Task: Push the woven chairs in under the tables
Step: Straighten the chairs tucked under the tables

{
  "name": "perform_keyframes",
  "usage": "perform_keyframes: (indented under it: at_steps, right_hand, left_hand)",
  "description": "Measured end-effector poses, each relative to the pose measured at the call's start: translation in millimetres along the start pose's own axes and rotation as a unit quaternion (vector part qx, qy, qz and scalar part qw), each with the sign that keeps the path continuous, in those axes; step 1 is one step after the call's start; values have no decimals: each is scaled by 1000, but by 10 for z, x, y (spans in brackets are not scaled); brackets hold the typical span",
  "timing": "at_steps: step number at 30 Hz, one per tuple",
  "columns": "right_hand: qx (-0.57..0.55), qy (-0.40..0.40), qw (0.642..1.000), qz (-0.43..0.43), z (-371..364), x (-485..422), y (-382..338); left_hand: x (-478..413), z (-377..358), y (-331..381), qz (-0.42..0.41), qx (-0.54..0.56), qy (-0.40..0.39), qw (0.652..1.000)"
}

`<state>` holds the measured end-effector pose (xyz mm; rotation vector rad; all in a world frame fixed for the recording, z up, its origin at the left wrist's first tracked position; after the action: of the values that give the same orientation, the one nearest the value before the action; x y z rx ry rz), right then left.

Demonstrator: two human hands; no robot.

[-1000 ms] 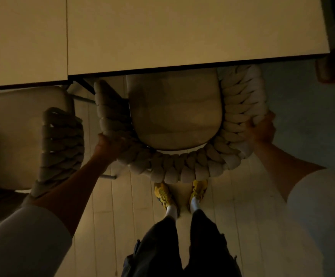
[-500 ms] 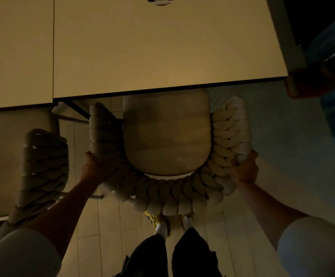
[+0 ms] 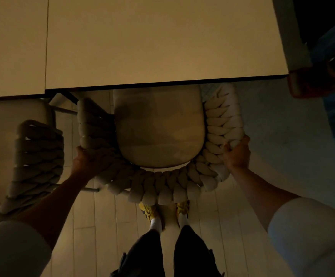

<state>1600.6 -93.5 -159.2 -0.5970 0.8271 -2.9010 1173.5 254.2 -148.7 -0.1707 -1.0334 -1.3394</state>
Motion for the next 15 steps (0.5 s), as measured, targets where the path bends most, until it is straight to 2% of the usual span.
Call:
perform_keyframes:
  at_steps: [7,15]
  right_hand:
    - [14,0,1000,-20,-65,12,54]
    - [13,-13,1000,-21,-84,-2,68]
  left_hand:
    - [-67,98,75,-16,-19,20,1000]
    - [-129,102,1,6,-60,24,998]
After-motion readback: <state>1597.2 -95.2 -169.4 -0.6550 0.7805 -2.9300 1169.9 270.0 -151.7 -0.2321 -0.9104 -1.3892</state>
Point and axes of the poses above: each hand's wrist, its own x-axis away from the middle knuckle, its own z-axis out of the back of the hand, y = z × x, the point moved 10 cm from there along -x, towards the middle knuckle, and after that the axes turned 2 degrees about -y, right-handed, at the moved point
